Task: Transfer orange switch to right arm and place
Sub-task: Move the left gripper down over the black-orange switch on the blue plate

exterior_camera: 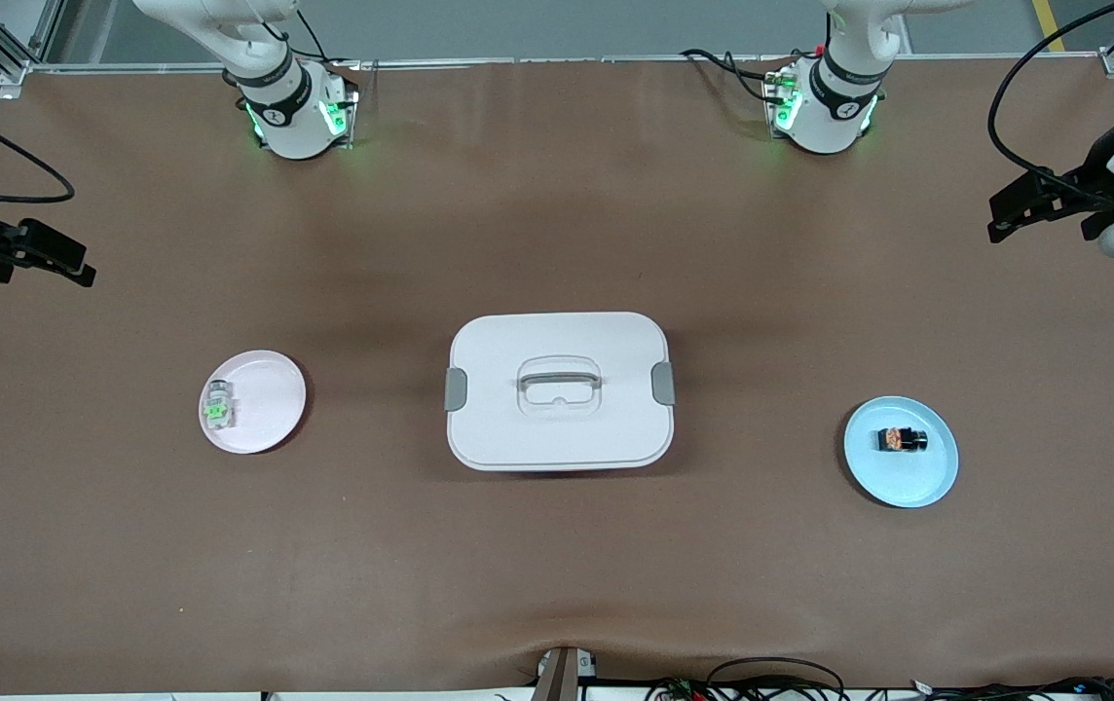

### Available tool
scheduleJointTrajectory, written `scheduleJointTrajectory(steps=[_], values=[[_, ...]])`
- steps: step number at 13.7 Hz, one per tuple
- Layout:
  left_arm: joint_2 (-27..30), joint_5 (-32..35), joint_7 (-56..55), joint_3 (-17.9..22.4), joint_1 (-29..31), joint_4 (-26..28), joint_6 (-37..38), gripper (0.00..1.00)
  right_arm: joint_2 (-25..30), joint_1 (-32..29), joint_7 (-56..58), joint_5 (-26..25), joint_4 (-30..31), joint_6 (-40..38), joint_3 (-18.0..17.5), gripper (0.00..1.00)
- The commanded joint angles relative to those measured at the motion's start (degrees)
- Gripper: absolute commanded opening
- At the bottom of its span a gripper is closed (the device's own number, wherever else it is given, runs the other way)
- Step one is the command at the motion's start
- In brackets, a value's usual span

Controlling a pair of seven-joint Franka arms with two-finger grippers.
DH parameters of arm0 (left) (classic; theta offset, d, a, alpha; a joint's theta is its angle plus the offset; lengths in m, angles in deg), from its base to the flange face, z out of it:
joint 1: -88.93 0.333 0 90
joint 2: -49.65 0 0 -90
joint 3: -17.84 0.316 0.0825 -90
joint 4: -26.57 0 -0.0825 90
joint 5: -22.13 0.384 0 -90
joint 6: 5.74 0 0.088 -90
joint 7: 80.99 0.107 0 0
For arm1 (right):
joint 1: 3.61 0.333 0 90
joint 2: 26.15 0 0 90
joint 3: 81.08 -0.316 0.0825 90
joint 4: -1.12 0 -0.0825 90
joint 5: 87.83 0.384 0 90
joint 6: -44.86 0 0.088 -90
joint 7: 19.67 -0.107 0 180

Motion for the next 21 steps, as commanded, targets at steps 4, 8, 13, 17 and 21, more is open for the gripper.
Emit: scheduleJointTrajectory(steps=[4, 8, 13, 17, 21], values=[[-1.8, 1.1, 0.9, 0.1, 0.6, -1.4, 0.8, 1.00, 0.7, -1.0, 0.5, 0.8, -0.1, 0.0, -0.9, 1.00], [-8.0, 1.0, 0.9, 0.1, 3.6, -0.8, -5.1, 1.00, 0.7, -1.0, 0.5, 0.8, -0.1, 0.0, -0.9, 1.00], [-14.7, 1.1, 0.7, 0.2, 4.4, 4.1, -17.1, 1.00, 0.7, -1.1, 0.5, 0.8, -0.1, 0.0, -0.8, 1.00], [-16.8, 1.7, 1.4, 0.1, 4.4, 12.5, -29.6, 1.00, 0.7, -1.3, 0.5, 0.9, 0.0, 0.0, -0.7, 1.00], [-19.3, 6.3, 2.4, 0.0, 4.4, 20.4, -43.1, 1.00, 0.6, -1.2, 0.4, 1.1, -0.1, 0.4, -0.8, 1.00]])
